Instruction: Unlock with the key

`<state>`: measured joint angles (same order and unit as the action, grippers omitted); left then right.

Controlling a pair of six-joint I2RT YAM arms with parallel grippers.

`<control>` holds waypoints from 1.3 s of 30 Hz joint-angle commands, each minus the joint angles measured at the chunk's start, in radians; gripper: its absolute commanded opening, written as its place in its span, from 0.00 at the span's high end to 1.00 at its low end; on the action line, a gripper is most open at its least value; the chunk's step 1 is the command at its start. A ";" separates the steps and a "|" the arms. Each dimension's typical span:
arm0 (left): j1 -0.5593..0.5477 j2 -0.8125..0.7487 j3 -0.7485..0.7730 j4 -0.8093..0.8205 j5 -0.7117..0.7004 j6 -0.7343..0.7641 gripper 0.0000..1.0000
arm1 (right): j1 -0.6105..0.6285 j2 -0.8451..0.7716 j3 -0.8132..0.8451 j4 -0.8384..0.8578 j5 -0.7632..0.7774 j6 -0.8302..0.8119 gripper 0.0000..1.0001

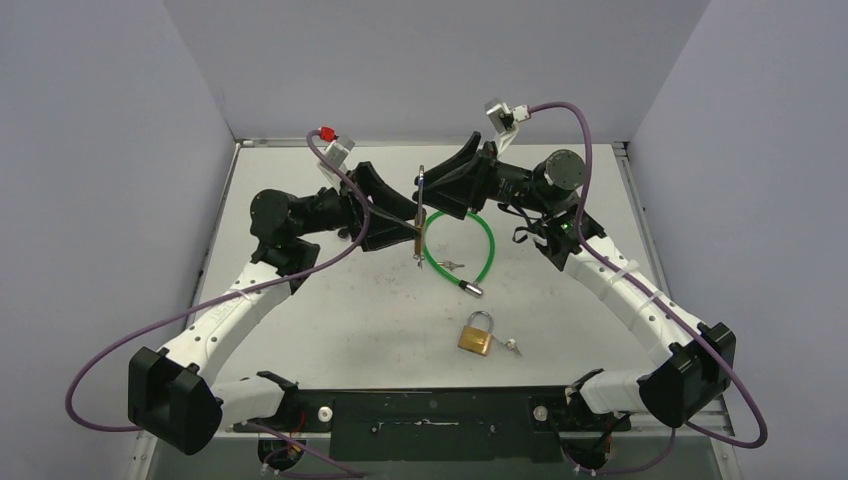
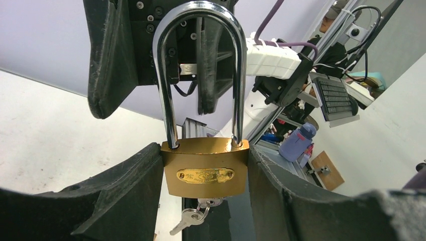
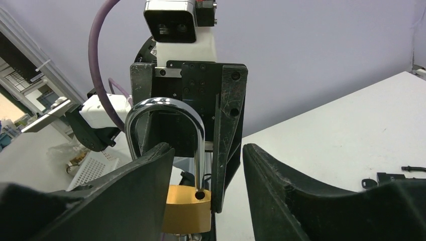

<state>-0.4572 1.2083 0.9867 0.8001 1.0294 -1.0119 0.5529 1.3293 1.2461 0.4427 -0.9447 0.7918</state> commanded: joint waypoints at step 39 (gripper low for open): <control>0.094 -0.093 -0.031 -1.131 -0.906 0.615 1.00 | -0.071 0.107 -0.058 -0.439 0.312 -0.031 0.41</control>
<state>-0.3607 1.0996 0.9367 -0.3279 0.1799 -0.3630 0.4957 1.4258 1.1610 0.0277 -0.6895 0.7570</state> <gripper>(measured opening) 0.537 0.583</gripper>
